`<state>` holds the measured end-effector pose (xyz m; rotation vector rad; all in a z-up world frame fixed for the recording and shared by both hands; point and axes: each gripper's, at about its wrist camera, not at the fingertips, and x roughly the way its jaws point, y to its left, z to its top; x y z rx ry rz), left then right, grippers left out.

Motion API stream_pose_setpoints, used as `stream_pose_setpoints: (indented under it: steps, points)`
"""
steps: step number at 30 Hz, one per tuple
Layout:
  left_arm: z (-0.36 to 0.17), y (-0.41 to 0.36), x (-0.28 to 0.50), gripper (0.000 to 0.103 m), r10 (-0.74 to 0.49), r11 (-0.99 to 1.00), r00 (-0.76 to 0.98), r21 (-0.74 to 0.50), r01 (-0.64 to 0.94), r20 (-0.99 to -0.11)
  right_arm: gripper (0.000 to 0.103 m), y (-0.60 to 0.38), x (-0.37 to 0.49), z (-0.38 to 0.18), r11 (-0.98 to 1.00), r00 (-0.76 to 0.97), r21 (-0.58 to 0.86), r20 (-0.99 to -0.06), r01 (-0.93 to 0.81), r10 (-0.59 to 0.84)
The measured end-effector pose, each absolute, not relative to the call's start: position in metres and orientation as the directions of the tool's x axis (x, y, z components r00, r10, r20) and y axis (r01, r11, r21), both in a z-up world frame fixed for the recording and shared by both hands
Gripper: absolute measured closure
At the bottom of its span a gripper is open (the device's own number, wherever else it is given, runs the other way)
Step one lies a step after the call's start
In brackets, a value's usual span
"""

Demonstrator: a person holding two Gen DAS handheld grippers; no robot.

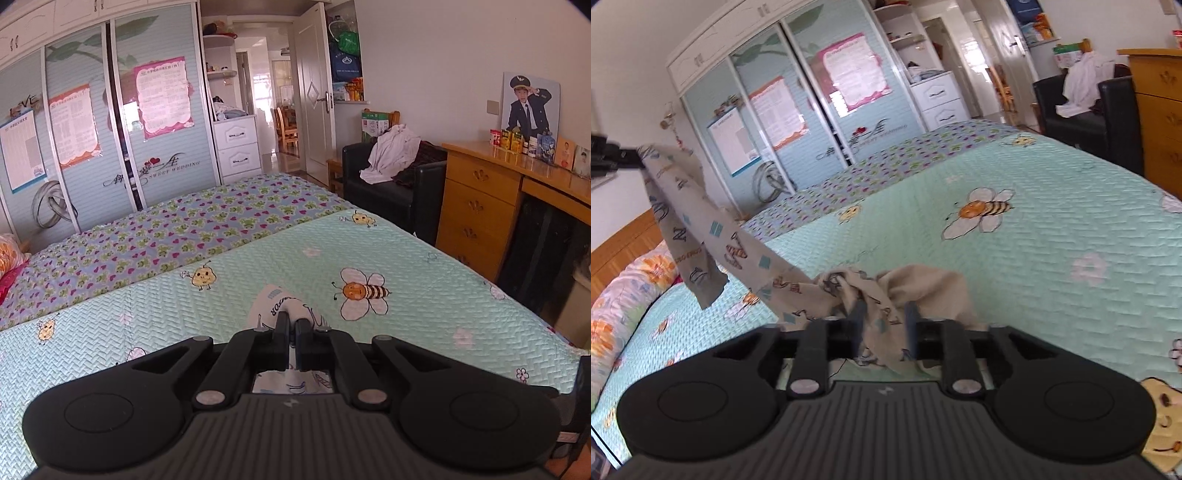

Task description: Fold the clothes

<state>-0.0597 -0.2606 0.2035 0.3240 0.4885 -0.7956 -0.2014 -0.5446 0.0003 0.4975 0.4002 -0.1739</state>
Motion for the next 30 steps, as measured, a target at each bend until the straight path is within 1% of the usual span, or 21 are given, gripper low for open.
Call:
stream_pose_setpoints:
  steps: [1, 4, 6, 9, 12, 14, 16, 24, 26, 30]
  points:
    - [0.201, -0.261, -0.06, 0.101, -0.597, 0.658, 0.597, 0.097, 0.746, -0.536, 0.049, -0.542, -0.195, -0.003, 0.866, 0.91, 0.43, -0.41, 0.256, -0.065]
    - [0.196, -0.262, -0.059, 0.101, -0.591, 0.656, 0.597, 0.108, 0.747, -0.543, 0.048, -0.535, -0.174, -0.012, 0.883, 0.903, 0.398, -0.426, 0.25, -0.063]
    - [0.196, -0.261, -0.056, 0.101, -0.587, 0.658, 0.602, 0.113, 0.744, -0.541, 0.048, -0.529, -0.16, -0.019, 0.901, 0.887, 0.363, -0.46, 0.239, -0.05]
    - [0.19, -0.257, -0.054, 0.101, -0.574, 0.669, 0.616, 0.124, 0.733, -0.539, 0.048, -0.521, -0.146, -0.031, 0.914, 0.846, 0.299, -0.526, 0.274, -0.082]
    - [0.184, -0.256, -0.054, 0.101, -0.556, 0.678, 0.624, 0.135, 0.722, -0.549, 0.048, -0.515, -0.143, -0.038, 0.923, 0.838, 0.275, -0.54, 0.269, -0.083]
    - [0.18, -0.256, -0.056, 0.101, -0.541, 0.684, 0.633, 0.148, 0.714, -0.554, 0.054, -0.511, -0.141, -0.041, 0.93, 0.828, 0.259, -0.556, 0.261, -0.077]
    - [0.176, -0.255, -0.058, 0.101, -0.53, 0.688, 0.636, 0.155, 0.709, -0.561, 0.09, -0.507, -0.139, -0.044, 0.937, 0.813, 0.247, -0.578, 0.248, -0.063]
    - [0.17, -0.249, -0.067, 0.101, -0.48, 0.698, 0.684, 0.233, 0.677, -0.55, 0.094, -0.496, -0.147, -0.027, 0.941, 0.815, 0.203, -0.569, 0.271, -0.111]
    - [0.17, -0.247, -0.068, 0.101, -0.468, 0.701, 0.698, 0.253, 0.666, -0.542, 0.094, -0.497, -0.149, -0.015, 0.937, 0.828, 0.221, -0.55, 0.271, -0.11]
    - [0.171, -0.243, -0.071, 0.101, -0.448, 0.711, 0.73, 0.29, 0.641, -0.516, 0.095, -0.497, -0.156, 0.021, 0.936, 0.871, 0.248, -0.48, 0.251, -0.106]
